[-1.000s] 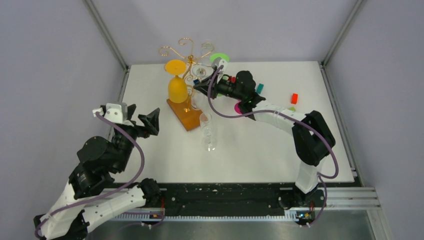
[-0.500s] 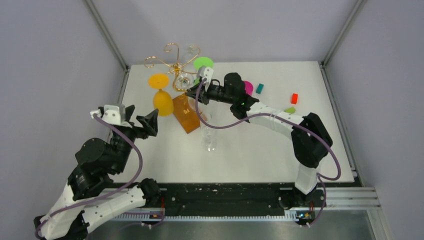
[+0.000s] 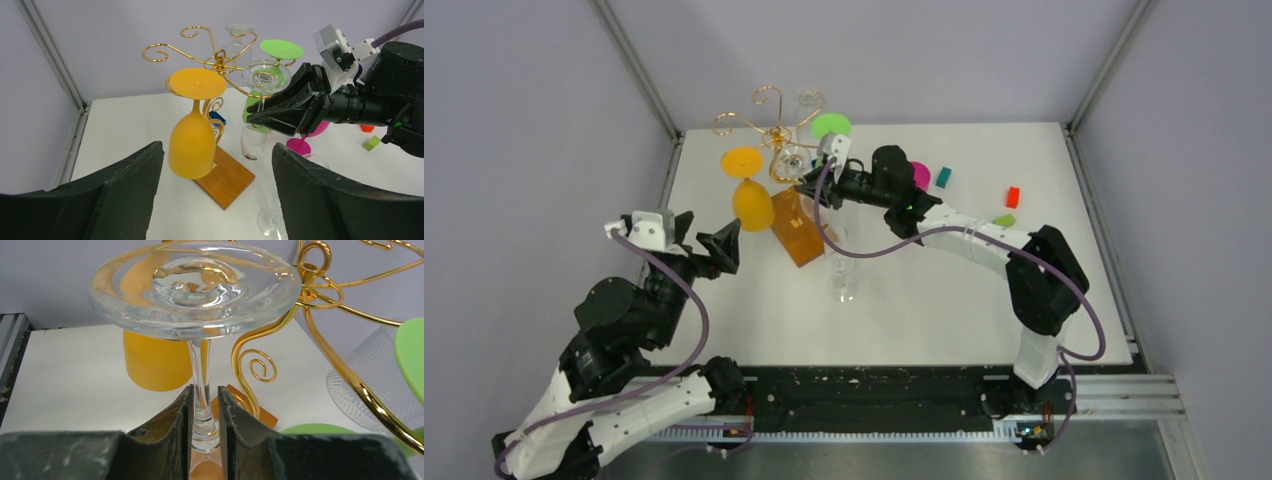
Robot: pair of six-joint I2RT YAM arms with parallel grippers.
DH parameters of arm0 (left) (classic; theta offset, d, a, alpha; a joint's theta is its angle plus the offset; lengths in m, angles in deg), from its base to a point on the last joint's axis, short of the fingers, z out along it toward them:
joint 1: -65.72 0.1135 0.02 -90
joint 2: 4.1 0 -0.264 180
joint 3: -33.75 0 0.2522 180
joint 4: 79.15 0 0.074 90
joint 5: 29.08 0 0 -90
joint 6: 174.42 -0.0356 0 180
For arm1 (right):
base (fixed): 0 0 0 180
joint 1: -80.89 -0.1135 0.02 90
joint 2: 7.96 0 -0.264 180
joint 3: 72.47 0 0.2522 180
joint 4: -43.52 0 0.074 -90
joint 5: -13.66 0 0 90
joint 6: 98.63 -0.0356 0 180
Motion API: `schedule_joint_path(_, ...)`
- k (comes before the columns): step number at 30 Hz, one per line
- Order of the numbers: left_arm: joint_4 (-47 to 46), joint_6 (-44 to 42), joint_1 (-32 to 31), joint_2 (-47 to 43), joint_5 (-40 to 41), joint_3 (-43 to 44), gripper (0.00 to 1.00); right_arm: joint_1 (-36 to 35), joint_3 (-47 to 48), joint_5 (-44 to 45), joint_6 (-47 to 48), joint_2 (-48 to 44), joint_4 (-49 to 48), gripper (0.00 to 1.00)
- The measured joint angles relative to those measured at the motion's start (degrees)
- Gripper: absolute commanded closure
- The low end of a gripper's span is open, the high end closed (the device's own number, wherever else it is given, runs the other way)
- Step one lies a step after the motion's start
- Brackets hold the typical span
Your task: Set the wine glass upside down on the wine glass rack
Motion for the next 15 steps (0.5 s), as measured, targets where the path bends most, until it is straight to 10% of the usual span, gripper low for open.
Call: schedule_joint_path(15, 0.1, 0.0, 0.0, 0.0, 0.0, 0.0, 0.16, 0.0, -2.0, 0.1, -0.4, 0.0, -1.8, 0.53)
